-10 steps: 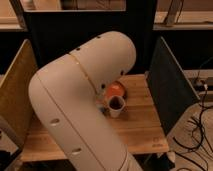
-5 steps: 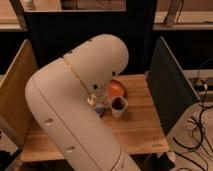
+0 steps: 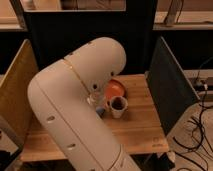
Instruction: Place the white sponge in the ceramic bowl
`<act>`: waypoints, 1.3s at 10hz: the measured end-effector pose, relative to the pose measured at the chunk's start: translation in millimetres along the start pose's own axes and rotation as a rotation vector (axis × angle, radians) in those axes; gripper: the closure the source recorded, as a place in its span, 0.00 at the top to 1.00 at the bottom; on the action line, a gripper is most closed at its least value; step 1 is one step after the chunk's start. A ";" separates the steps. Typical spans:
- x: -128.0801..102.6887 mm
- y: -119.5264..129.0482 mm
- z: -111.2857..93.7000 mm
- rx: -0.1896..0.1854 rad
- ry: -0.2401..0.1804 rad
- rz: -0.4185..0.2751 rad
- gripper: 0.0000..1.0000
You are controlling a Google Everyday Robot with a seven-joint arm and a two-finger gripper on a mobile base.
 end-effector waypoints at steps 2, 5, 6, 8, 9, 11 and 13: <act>0.8 2.4 8.4 -0.005 0.026 0.001 0.62; -3.1 6.4 11.6 -0.006 0.034 -0.016 0.49; -5.1 7.5 10.2 -0.006 0.027 -0.020 0.41; -9.5 12.3 5.2 -0.016 0.008 -0.026 0.19; -10.2 13.0 3.3 -0.024 0.003 -0.024 0.11; -14.8 12.6 -11.9 -0.053 -0.036 -0.022 0.00; -16.6 10.1 -32.1 -0.080 -0.078 -0.019 0.00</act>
